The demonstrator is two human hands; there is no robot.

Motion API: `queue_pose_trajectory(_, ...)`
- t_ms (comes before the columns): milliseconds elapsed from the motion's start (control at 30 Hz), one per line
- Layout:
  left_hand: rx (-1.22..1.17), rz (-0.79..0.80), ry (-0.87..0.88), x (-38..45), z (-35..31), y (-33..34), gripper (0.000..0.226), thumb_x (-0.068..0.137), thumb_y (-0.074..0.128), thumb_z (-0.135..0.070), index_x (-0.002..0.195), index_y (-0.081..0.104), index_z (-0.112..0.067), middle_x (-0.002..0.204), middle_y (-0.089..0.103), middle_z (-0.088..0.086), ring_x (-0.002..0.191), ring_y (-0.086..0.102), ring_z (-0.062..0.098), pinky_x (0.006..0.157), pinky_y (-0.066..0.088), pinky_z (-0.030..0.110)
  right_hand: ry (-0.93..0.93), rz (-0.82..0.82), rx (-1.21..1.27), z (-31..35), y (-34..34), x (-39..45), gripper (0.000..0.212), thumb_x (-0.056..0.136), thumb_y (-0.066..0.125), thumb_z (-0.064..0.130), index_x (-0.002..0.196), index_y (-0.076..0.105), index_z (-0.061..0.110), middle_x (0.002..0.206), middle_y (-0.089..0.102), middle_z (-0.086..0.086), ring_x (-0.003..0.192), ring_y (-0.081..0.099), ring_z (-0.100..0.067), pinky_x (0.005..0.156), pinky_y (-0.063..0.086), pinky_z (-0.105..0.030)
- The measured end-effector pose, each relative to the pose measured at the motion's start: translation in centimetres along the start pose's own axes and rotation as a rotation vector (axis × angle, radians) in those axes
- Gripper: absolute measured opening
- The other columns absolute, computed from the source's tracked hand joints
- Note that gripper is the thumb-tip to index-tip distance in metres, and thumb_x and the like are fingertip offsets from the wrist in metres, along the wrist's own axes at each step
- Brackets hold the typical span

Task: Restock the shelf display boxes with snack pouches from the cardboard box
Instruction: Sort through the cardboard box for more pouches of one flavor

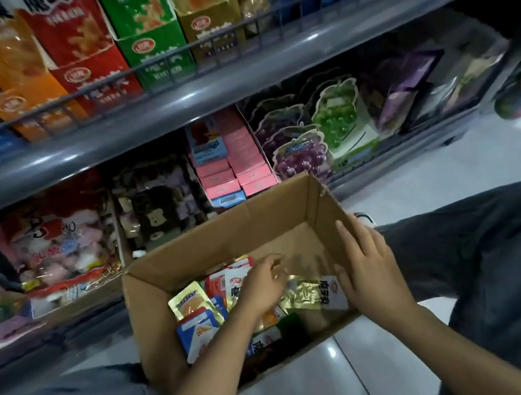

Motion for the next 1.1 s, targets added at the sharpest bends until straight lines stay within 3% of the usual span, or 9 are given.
queue_pose_trajectory(100,0.085,0.102,-0.01,1.7,1.8,1.4,0.038,0.094,0.055,-0.021,0.132,0.054,-0.022,0.132,0.056,-0.002,0.121,0.052,0.018,0.098,0.042,0.028,0.066,-0.014,0.055,-0.6,0.3,0.0,0.065,0.084,0.065,0.015,0.142,0.037,0.003,0.146,0.038,-0.019,0.13,0.036,-0.035,0.105,0.036,-0.045)
queue_pose_trajectory(233,0.173,0.199,0.075,3.7,2.8,3.4,0.039,0.091,0.06,-0.027,0.129,0.058,-0.02,0.134,0.056,-0.001,0.125,0.051,0.018,0.103,0.039,0.027,0.099,-0.021,0.044,-0.6,0.5,-0.1,0.07,0.08,0.068,0.015,0.142,0.037,0.004,0.144,0.041,-0.019,0.119,0.051,-0.038,0.092,0.047,-0.045)
queue_pose_trajectory(400,0.309,0.14,0.105,6.0,3.5,6.0,0.042,0.08,0.063,-0.026,0.121,0.061,-0.019,0.121,0.059,0.008,0.116,0.051,0.027,0.101,0.038,0.038,0.155,-0.034,0.065,-0.8,0.7,0.0,0.077,0.076,0.072,0.017,0.144,0.035,0.01,0.144,0.043,-0.014,0.119,0.051,-0.035,0.09,0.049,-0.046)
queue_pose_trajectory(567,0.413,0.059,0.094,6.8,4.4,6.7,0.053,0.075,0.073,-0.026,0.123,0.052,-0.02,0.132,0.041,0.007,0.121,0.037,0.027,0.095,0.028,0.032,0.176,-0.039,0.106,-0.8,0.5,0.0,0.074,0.077,0.07,0.018,0.142,0.037,0.01,0.143,0.045,-0.012,0.118,0.052,-0.033,0.087,0.05,-0.047)
queue_pose_trajectory(800,0.292,0.117,0.07,7.8,3.5,6.4,0.035,0.069,0.08,-0.031,0.1,0.068,-0.019,0.113,0.064,0.002,0.109,0.057,0.024,0.093,0.041,0.033,0.189,-0.064,0.099,-0.6,0.4,0.2,0.072,0.074,0.074,0.015,0.138,0.042,0.008,0.138,0.049,-0.015,0.113,0.055,-0.036,0.084,0.051,-0.047)
queue_pose_trajectory(867,0.127,0.099,-0.005,7.8,3.3,5.4,0.024,0.073,0.079,-0.027,0.092,0.07,-0.016,0.115,0.065,-0.001,0.108,0.058,0.022,0.086,0.041,0.026,0.187,-0.06,0.093,-0.5,0.4,0.3,0.073,0.072,0.074,0.012,0.138,0.043,0.007,0.138,0.049,-0.016,0.112,0.056,-0.037,0.084,0.051,-0.046)
queue_pose_trajectory(967,-0.02,0.054,-0.126,7.1,3.4,3.4,0.033,0.076,0.077,-0.031,0.103,0.069,-0.014,0.121,0.064,0.0,0.109,0.058,0.021,0.082,0.04,0.025,0.172,-0.034,0.061,-0.5,0.4,0.3,0.078,0.07,0.074,0.011,0.14,0.04,0.006,0.138,0.048,-0.018,0.107,0.057,-0.038,0.08,0.052,-0.044)
queue_pose_trajectory(1033,0.065,-0.055,-0.163,6.0,3.7,1.3,0.034,0.077,0.075,-0.038,0.102,0.068,-0.015,0.113,0.063,0.004,0.108,0.056,0.024,0.082,0.042,0.029,0.17,-0.013,0.04,-0.5,0.4,0.3,0.082,0.069,0.074,0.012,0.141,0.037,0.004,0.137,0.048,-0.02,0.105,0.058,-0.039,0.079,0.052,-0.044)
queue_pose_trajectory(1100,0.184,-0.174,-0.224,4.6,5.2,-0.4,0.04,0.08,0.071,-0.042,0.11,0.067,-0.016,0.122,0.051,0.005,0.117,0.045,0.025,0.095,0.039,0.032,0.177,0.001,0.027,-0.5,0.5,0.3,0.083,0.069,0.074,0.014,0.142,0.035,0.003,0.137,0.047,-0.021,0.105,0.057,-0.04,0.079,0.052,-0.046)
Point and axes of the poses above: each hand's wrist, its own x-axis towards the middle knuckle, its own y-axis out of the palm, z = x × y, the point moved 6 cm from there along x, towards the middle knuckle
